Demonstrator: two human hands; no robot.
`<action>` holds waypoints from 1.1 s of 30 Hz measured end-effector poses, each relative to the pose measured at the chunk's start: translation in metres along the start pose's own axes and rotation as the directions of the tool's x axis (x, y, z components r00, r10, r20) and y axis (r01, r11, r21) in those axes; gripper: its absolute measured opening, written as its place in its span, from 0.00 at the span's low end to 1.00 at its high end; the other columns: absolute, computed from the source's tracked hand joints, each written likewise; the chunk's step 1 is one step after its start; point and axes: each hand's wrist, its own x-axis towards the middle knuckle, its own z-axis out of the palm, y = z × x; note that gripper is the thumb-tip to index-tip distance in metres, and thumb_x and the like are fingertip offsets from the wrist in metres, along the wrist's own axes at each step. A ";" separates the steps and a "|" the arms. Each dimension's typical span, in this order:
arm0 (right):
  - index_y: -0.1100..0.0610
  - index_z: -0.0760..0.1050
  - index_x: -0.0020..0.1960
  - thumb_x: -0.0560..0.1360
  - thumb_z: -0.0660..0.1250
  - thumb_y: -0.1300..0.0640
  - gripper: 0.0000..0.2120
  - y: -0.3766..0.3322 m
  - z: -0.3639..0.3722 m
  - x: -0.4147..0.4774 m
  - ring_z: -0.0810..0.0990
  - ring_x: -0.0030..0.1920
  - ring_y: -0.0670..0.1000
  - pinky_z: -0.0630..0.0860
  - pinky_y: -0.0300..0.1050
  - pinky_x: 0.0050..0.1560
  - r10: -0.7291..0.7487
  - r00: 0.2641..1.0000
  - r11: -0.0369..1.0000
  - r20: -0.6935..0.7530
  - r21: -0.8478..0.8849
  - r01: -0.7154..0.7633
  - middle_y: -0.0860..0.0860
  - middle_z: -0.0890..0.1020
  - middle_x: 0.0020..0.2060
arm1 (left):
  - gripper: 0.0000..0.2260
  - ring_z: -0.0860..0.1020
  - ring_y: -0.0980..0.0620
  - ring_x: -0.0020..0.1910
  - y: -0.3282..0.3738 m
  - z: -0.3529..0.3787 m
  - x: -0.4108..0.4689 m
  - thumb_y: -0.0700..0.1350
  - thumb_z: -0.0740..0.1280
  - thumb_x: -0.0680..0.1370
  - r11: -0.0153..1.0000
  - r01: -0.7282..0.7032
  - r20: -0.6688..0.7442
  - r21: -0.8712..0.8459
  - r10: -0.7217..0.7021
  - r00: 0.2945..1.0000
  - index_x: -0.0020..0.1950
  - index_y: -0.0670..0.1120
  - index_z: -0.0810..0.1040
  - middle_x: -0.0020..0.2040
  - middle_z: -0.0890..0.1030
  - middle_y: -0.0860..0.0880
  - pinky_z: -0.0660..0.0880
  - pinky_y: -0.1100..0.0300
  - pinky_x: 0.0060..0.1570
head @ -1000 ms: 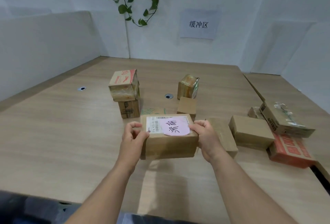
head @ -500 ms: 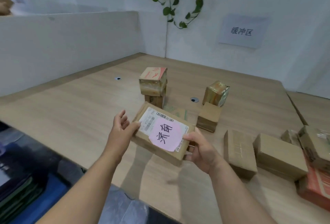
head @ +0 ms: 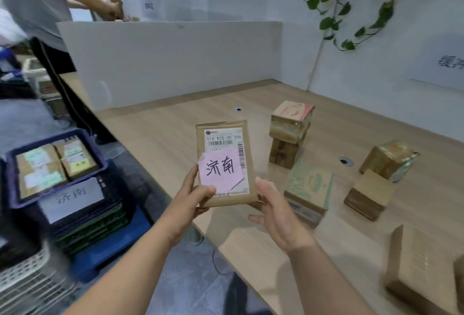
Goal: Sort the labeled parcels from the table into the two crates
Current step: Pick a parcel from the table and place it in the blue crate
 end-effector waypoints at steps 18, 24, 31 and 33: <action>0.43 0.69 0.69 0.66 0.70 0.52 0.31 0.002 0.276 0.143 0.82 0.57 0.56 0.75 0.58 0.62 -0.081 0.938 0.967 0.336 -0.203 0.156 0.49 0.84 0.55 | 0.39 0.76 0.61 0.60 0.018 -0.277 0.005 0.54 0.67 0.66 0.997 0.056 -0.274 0.056 -0.039 0.961 0.75 0.67 0.56 0.62 0.77 0.61 0.70 0.56 0.64; 0.46 0.70 0.70 0.65 0.72 0.54 0.33 0.025 0.376 0.191 0.83 0.55 0.52 0.75 0.55 0.62 -0.036 0.933 0.969 0.357 -0.217 0.120 0.47 0.85 0.53 | 0.28 0.72 0.59 0.63 0.011 -0.374 -0.001 0.50 0.65 0.78 0.978 0.147 -0.424 0.147 -0.072 0.903 0.75 0.63 0.57 0.68 0.71 0.61 0.67 0.62 0.59; 0.45 0.69 0.70 0.69 0.73 0.55 0.32 0.046 0.451 0.237 0.84 0.53 0.51 0.79 0.53 0.56 0.076 0.929 0.964 0.362 -0.264 0.024 0.48 0.85 0.53 | 0.32 0.64 0.56 0.71 -0.005 -0.475 -0.016 0.55 0.65 0.78 0.914 0.253 -0.542 0.319 -0.044 0.840 0.77 0.59 0.53 0.75 0.62 0.56 0.65 0.59 0.65; 0.44 0.69 0.70 0.73 0.72 0.58 0.28 0.049 0.463 0.251 0.84 0.53 0.51 0.79 0.56 0.58 0.094 0.934 0.960 0.345 -0.279 0.006 0.48 0.84 0.54 | 0.32 0.64 0.57 0.71 -0.010 -0.494 -0.014 0.55 0.65 0.78 0.881 0.278 -0.563 0.383 -0.016 0.826 0.77 0.58 0.54 0.75 0.61 0.56 0.64 0.61 0.64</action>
